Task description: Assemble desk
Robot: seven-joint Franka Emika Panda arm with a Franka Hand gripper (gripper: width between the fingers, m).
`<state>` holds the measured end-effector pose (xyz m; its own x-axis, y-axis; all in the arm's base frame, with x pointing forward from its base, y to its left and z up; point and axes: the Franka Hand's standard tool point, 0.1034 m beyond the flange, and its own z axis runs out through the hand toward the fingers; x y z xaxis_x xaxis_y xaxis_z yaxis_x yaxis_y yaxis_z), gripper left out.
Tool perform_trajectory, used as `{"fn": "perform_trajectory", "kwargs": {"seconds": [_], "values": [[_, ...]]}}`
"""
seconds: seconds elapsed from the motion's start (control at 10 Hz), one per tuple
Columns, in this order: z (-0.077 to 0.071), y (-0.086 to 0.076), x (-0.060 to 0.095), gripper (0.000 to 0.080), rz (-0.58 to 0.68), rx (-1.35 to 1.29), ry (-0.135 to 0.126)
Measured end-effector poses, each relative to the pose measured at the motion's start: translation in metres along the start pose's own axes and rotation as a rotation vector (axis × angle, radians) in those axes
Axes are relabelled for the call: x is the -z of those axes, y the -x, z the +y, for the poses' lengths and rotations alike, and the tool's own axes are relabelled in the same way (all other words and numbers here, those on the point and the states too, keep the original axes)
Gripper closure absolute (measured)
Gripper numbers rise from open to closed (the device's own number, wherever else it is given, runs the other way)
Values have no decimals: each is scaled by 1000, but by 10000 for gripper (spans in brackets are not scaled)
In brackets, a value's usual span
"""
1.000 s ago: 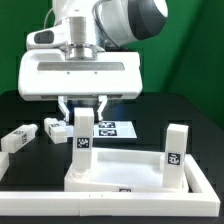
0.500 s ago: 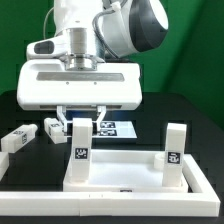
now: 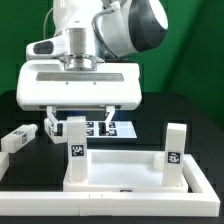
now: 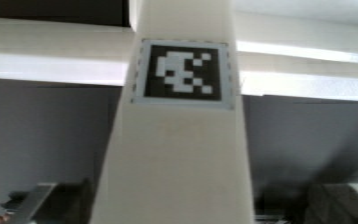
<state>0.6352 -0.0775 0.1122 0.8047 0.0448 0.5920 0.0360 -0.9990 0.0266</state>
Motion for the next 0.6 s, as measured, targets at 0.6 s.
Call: {"fn": "perform_trajectory", "kwargs": {"seconds": [0.6], "values": [[0,0,0,150,0,-1,0]]}}
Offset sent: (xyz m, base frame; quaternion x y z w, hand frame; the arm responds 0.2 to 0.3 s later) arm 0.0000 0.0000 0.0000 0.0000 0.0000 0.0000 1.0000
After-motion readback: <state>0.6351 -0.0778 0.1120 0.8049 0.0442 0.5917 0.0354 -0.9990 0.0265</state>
